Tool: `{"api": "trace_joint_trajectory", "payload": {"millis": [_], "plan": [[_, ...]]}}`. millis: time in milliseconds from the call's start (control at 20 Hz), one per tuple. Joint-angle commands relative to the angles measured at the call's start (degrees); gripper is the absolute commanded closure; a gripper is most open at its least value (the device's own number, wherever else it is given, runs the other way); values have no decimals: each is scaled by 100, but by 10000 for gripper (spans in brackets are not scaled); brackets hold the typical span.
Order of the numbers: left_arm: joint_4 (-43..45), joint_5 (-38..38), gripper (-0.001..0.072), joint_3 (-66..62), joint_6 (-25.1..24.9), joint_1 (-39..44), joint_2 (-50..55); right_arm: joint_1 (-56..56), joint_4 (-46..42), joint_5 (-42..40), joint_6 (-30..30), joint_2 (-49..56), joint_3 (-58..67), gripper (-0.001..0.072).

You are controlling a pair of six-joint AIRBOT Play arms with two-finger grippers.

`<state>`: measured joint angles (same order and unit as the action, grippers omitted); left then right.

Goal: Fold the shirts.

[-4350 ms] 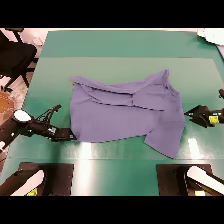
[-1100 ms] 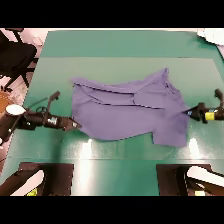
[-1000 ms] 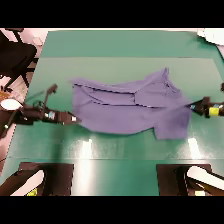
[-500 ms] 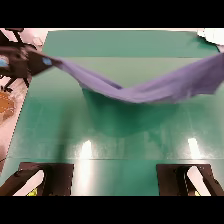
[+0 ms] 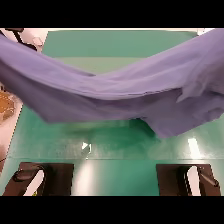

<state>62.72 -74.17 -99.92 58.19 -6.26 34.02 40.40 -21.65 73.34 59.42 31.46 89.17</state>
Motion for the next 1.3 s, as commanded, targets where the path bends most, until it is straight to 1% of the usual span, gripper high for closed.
{"api": "trace_joint_trajectory", "payload": {"millis": [0,100,350,500,750,900,1050,1100,1150,1250], "plan": [[588,90,687,-105,39,-2,-350,2,-699,-208,17,-229,490,698],[601,232,687,-109,31,-2,-348,2,-684,-328,70,-219,544,697],[584,1117,687,-109,-17,-2,-350,2,-638,-634,72,-229,557,697],[372,1025,686,-109,-20,-2,-350,2,-636,-649,66,-289,555,697],[260,1276,686,-109,-166,-2,-350,2,-706,-1320,46,-566,551,697],[87,1233,686,42,-168,-2,-343,2,-632,-1088,55,-424,538,697],[-107,1484,686,323,-175,-2,-343,2,-503,-1097,52,-229,538,697],[-109,1526,686,431,-197,-2,-343,2,-503,-1040,52,-168,538,697],[-155,1532,686,564,-323,-2,-343,2,-494,-931,52,-79,538,697],[-267,1639,686,896,-341,-2,-343,2,-479,-693,68,140,538,697]]}}
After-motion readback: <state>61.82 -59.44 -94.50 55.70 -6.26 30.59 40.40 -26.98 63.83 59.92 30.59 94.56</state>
